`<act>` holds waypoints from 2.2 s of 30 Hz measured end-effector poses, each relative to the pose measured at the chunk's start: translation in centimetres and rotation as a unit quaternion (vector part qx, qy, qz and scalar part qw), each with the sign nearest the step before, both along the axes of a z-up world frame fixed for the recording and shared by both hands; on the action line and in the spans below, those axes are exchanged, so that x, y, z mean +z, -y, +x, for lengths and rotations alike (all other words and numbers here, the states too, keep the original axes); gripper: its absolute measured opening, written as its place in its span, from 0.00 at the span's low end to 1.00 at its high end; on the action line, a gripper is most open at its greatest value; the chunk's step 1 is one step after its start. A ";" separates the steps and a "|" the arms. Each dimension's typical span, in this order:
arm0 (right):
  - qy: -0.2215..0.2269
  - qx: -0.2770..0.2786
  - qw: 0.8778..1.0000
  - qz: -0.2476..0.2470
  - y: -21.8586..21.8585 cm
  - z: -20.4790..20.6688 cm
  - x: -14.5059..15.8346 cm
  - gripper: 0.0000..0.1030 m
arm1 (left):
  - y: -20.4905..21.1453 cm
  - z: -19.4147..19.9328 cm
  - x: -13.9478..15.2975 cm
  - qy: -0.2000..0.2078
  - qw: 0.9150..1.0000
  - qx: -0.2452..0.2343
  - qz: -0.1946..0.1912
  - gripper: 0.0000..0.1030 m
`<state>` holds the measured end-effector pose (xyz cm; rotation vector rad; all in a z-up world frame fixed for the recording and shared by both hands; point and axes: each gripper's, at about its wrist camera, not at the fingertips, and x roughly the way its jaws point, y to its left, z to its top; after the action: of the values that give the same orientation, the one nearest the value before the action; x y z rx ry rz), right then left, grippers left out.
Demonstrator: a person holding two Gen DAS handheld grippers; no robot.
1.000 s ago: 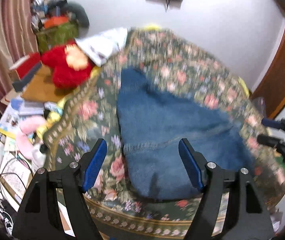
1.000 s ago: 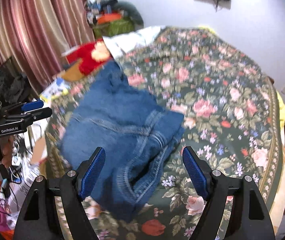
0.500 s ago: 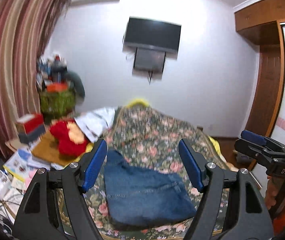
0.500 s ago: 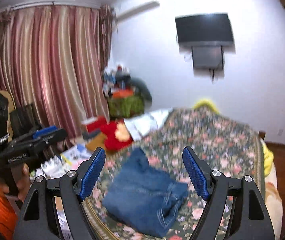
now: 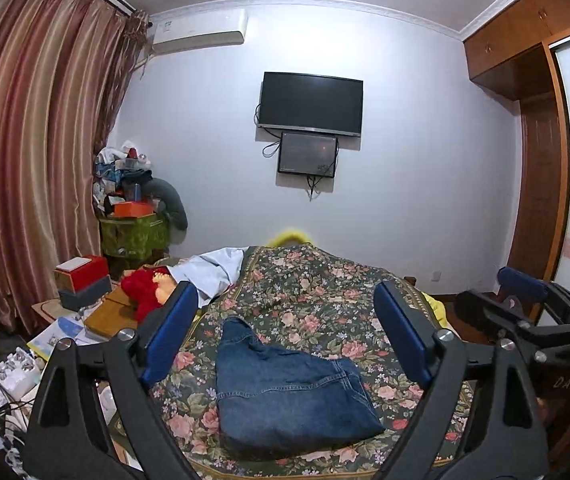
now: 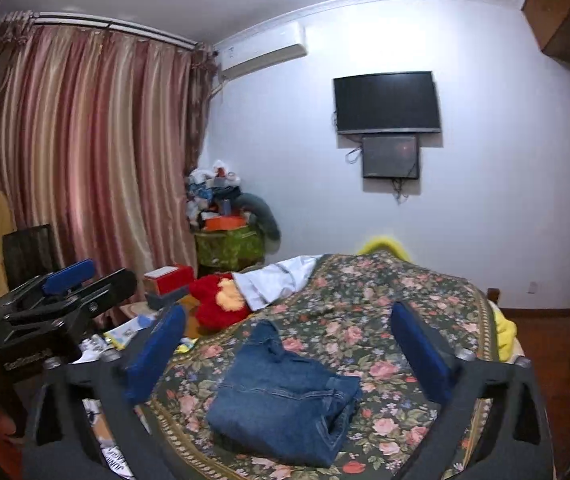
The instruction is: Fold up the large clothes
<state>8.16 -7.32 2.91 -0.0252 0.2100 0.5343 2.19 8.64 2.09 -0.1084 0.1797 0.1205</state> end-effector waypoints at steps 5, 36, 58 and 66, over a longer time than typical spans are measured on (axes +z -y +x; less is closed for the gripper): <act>-0.011 -0.005 1.000 -0.005 0.2 0.4 -0.5 1.00 | -0.1 -0.1 -0.7 -0.009 1.000 0.002 -0.004 0.89; -0.041 -0.020 0.999 -0.001 1.0 1.8 -1.6 1.00 | 0.4 1.2 -1.8 -0.030 0.999 -0.015 0.005 0.92; -0.042 -0.022 0.999 -0.001 1.0 1.8 -1.7 1.00 | 0.4 1.4 -2.0 -0.031 0.999 -0.017 0.001 0.94; -0.043 -0.022 0.999 0.000 1.0 1.8 -1.7 1.00 | 0.3 1.4 -2.0 -0.030 0.999 -0.030 -0.011 0.94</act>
<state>9.96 -8.35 1.22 0.0024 0.2930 0.4921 3.58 8.36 0.12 -0.1211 0.2440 0.0621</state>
